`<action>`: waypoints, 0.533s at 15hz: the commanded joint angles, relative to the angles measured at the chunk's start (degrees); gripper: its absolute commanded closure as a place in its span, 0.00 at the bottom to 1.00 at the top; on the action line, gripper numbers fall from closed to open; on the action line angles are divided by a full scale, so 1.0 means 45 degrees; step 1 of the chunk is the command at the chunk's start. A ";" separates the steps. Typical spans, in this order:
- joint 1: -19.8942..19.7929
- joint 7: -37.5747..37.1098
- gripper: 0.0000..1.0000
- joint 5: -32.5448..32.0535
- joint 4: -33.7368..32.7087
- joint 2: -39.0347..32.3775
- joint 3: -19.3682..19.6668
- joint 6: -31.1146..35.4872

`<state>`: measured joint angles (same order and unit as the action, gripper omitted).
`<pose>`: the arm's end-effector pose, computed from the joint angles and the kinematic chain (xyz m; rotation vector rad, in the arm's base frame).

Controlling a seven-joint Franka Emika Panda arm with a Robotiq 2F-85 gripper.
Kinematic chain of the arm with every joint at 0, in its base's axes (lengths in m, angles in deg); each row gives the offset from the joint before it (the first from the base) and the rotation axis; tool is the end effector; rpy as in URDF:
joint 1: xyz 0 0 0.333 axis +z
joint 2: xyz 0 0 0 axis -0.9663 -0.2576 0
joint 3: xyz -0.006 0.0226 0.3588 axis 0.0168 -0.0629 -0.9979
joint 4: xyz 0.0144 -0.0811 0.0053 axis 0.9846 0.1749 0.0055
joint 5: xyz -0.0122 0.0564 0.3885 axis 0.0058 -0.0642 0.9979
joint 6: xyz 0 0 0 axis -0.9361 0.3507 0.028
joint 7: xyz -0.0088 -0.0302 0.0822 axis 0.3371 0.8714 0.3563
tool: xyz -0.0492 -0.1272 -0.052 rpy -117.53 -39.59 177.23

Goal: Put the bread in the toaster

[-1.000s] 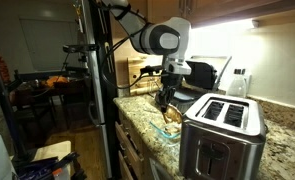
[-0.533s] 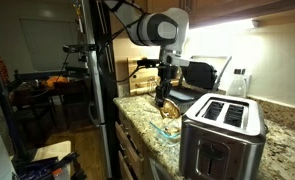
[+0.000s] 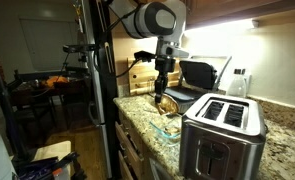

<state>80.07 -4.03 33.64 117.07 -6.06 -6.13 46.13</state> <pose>0.5167 0.0612 0.3680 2.8324 -1.2637 -0.2279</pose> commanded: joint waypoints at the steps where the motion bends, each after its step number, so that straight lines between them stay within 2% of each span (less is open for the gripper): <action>1: -0.0170 0.0888 0.92 -0.0454 0.0507 0.1200 -0.0087 -0.1005; 8: -0.0400 0.2804 0.92 -0.1113 0.0652 0.2636 -0.0127 -0.3000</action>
<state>79.35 4.62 30.14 117.22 0.32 -6.13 36.10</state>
